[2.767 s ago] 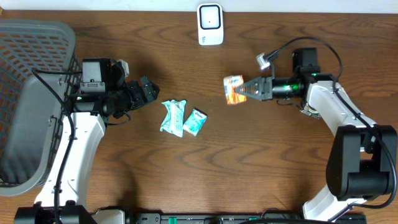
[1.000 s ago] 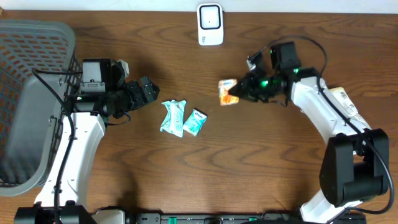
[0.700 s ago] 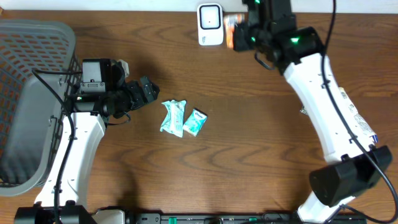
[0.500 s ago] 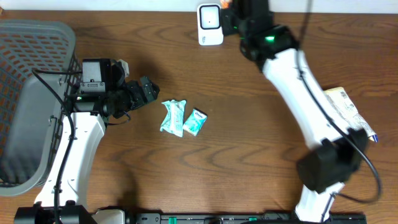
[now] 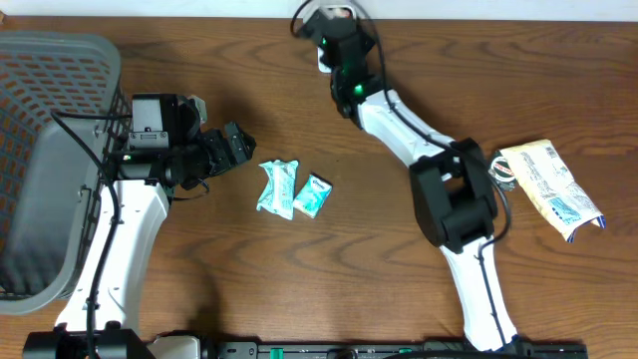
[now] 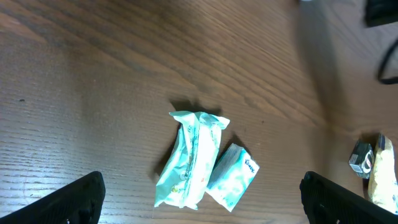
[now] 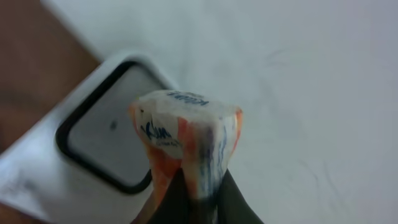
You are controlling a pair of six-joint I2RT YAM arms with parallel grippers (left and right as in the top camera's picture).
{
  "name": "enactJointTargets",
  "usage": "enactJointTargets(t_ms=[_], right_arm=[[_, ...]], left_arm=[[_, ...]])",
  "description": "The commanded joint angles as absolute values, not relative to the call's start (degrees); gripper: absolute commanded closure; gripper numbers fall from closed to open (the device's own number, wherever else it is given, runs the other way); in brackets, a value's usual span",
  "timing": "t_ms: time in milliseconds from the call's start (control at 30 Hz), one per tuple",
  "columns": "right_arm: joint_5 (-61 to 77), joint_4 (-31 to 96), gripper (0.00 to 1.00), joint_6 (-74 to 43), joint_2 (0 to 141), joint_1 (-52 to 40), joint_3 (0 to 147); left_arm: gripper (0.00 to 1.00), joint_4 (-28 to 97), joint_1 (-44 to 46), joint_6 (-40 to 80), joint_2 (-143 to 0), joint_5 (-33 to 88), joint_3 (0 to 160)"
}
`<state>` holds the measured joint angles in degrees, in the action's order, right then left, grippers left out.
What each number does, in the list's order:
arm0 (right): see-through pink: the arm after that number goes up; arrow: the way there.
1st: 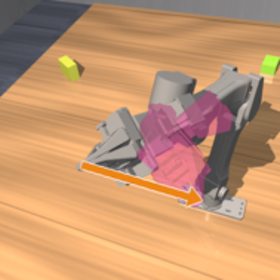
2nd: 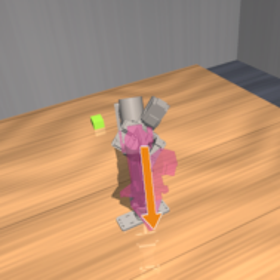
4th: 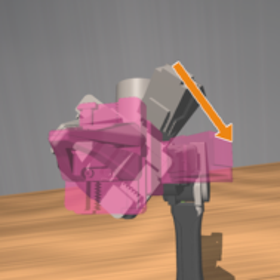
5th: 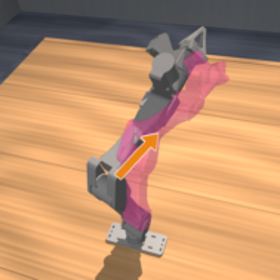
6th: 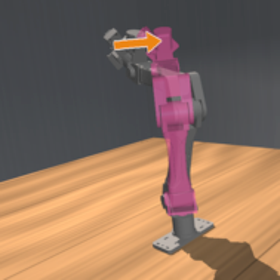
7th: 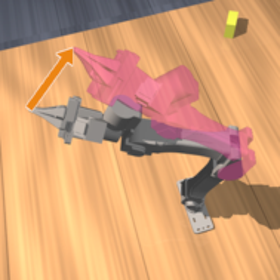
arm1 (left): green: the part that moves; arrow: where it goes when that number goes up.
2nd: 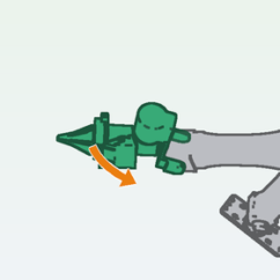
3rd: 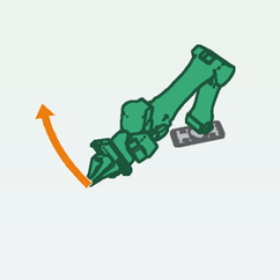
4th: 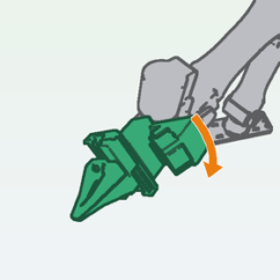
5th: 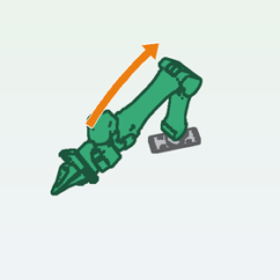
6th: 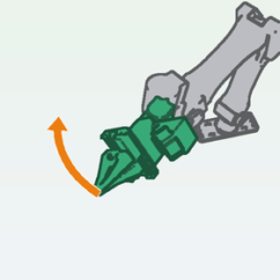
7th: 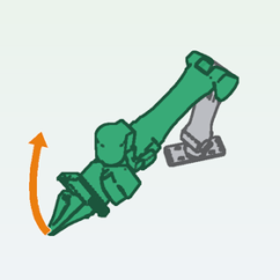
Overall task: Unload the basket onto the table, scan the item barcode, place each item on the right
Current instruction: 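Hold the orange pack against the white scanner window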
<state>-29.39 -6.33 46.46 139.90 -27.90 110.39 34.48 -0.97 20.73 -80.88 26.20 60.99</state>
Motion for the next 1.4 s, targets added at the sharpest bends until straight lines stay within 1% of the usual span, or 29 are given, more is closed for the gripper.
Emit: enactJointTargets(t_ms=[0,133,400,567,800,1033,1233,1300,1367], right_arm=[[-31.57,-6.85,0.99,54.24,139.85,-28.6,110.45],[-31.57,-7.92,0.99,55.83,139.85,-28.62,110.45],[-31.33,-7.46,0.99,65.91,139.85,-28.6,110.45],[-29.95,-5.48,0.99,68.51,139.85,-28.49,110.45],[-29.34,-4.89,0.99,67.92,139.85,-27.92,110.45],[-28.97,-6.22,0.99,59.55,139.33,-27.57,110.45],[-26.28,-6.07,0.99,44.45,135.5,-27.33,110.45],[-23.44,-4.03,0.99,39.18,133.88,-26.85,110.45],[-16.78,0.01,0.99,33.56,132.49,-25.78,110.45]], left_arm=[[0.01,34.48,-1.21,19.94,-80.95,25.87,60.82],[0.01,34.48,-1.21,19.94,-80.95,25.85,60.82],[0.01,34.48,-1.21,19.94,-80.95,25.85,60.82],[0.01,34.48,-1.21,19.94,-80.95,25.85,60.82],[0.01,34.48,-1.21,19.94,-80.95,25.85,60.82],[0.01,34.48,-1.21,19.97,-80.95,25.85,60.82],[0.01,34.48,-1.21,19.94,-80.95,25.85,60.82],[0.01,34.48,-1.21,19.97,-80.95,25.85,60.82],[0.01,34.48,-1.21,19.94,-80.95,25.87,60.82]])
